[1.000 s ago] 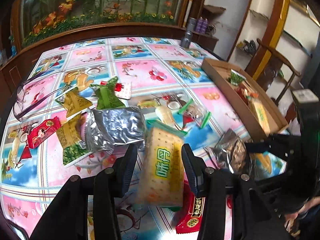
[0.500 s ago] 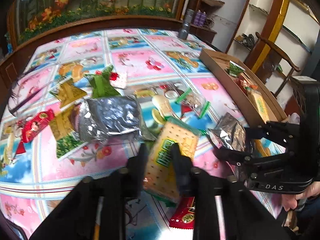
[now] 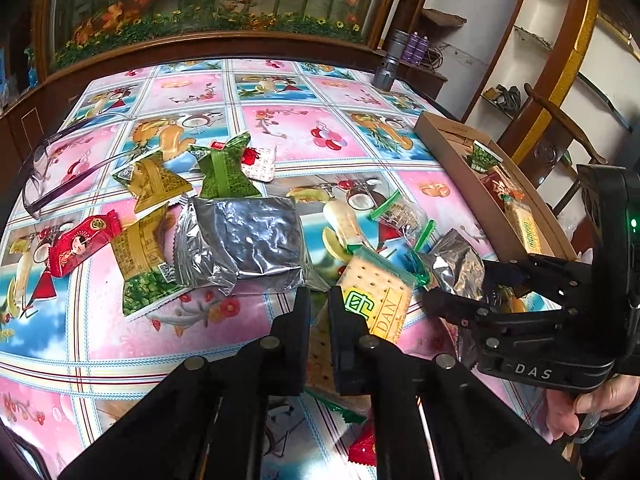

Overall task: Organize snacks
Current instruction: 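Lift the cracker pack and silver foil bag off the table and hold them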

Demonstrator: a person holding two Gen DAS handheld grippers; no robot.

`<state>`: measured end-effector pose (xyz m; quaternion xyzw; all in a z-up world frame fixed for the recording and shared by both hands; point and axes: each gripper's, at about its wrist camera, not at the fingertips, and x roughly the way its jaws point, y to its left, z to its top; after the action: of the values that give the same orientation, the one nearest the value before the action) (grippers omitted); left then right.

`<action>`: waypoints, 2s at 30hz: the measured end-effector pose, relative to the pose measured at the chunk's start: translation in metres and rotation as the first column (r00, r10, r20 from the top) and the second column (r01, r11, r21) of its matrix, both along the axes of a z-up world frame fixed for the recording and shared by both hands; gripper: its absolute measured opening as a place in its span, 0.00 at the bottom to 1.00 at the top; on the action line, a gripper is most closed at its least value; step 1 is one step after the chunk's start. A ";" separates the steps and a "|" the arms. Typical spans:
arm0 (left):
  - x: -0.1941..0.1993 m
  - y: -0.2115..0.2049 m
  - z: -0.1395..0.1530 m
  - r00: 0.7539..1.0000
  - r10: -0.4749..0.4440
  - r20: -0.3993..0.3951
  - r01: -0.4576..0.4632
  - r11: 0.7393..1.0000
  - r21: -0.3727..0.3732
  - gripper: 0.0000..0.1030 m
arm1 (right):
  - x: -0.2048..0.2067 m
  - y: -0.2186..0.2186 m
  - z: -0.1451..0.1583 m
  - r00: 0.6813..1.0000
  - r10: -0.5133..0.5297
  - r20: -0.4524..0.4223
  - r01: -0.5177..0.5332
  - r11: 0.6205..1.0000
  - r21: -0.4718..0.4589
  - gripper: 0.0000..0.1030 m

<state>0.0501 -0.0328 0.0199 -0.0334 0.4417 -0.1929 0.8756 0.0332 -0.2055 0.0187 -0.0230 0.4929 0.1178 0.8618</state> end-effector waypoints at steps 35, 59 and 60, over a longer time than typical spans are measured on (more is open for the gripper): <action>-0.006 -0.052 -0.014 0.994 -0.113 0.011 0.108 0.969 0.221 0.46 | 0.009 -0.008 -0.004 0.994 0.036 0.106 -0.037 0.999 0.001 0.61; -0.009 -0.023 0.033 0.992 -0.017 0.129 0.029 0.996 -0.089 0.43 | 0.010 -0.037 0.024 0.986 -0.083 0.144 0.053 0.978 0.202 0.61; -0.008 -0.023 0.034 0.992 -0.012 0.128 0.025 0.994 -0.104 0.43 | 0.009 -0.038 0.026 0.986 -0.087 0.145 0.056 0.977 0.207 0.61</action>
<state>0.0424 -0.0560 0.0542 -0.0629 0.3746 -0.2259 0.8971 0.0427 -0.2432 0.0449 0.0733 0.4112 0.1341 0.8987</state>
